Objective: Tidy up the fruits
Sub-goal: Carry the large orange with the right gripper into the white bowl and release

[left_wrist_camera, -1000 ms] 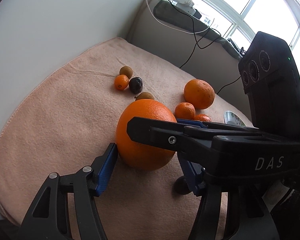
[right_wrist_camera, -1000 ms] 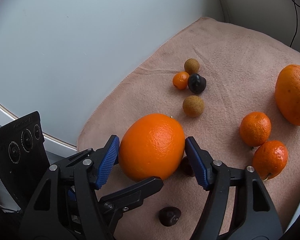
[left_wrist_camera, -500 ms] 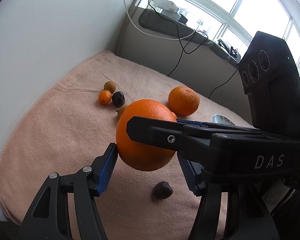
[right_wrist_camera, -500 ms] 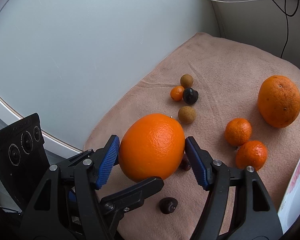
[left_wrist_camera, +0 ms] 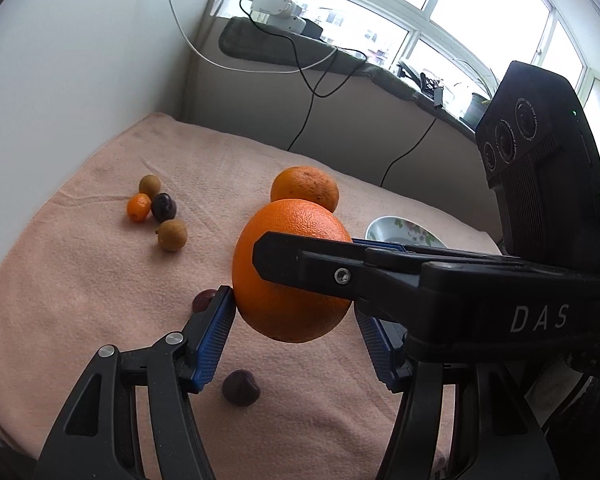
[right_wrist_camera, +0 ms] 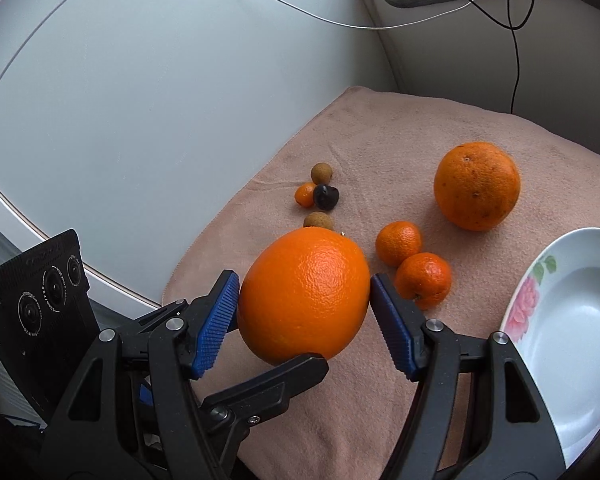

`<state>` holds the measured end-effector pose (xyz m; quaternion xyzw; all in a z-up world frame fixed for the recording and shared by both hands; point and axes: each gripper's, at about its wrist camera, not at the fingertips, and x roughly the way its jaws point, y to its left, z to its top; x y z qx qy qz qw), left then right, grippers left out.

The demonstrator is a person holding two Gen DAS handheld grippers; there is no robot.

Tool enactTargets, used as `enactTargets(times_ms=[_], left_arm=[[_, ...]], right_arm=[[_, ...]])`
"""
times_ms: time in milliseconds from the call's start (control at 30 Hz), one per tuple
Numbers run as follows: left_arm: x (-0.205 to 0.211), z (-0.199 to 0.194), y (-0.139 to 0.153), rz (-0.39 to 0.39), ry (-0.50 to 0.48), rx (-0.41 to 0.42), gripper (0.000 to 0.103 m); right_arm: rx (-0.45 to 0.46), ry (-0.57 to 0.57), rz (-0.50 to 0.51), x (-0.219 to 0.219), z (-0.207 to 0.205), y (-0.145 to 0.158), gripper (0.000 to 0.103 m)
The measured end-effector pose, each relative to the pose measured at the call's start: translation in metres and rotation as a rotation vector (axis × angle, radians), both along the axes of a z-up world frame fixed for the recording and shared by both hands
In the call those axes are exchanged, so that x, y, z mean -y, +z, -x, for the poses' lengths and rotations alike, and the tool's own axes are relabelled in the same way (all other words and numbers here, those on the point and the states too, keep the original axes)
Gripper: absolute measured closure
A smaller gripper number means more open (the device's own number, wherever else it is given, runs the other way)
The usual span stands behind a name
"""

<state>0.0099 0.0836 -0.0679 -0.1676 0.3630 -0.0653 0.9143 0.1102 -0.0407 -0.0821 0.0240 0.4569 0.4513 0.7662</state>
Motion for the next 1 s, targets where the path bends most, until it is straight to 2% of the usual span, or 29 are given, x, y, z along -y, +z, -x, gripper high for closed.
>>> enactTargets(times_ms=[467,1000], left_arm=[[0.059,-0.014,0.002,-0.016,-0.131,-0.002,0.042],[0.115,-0.027,-0.004,-0.031,-0.250,-0.032,0.042]], right_arm=[[0.003,-0.127,0.002,0.071,-0.007,0.005,0.033],[-0.026,-0.235,0.002,0.135,-0.009,-0.006,0.034]])
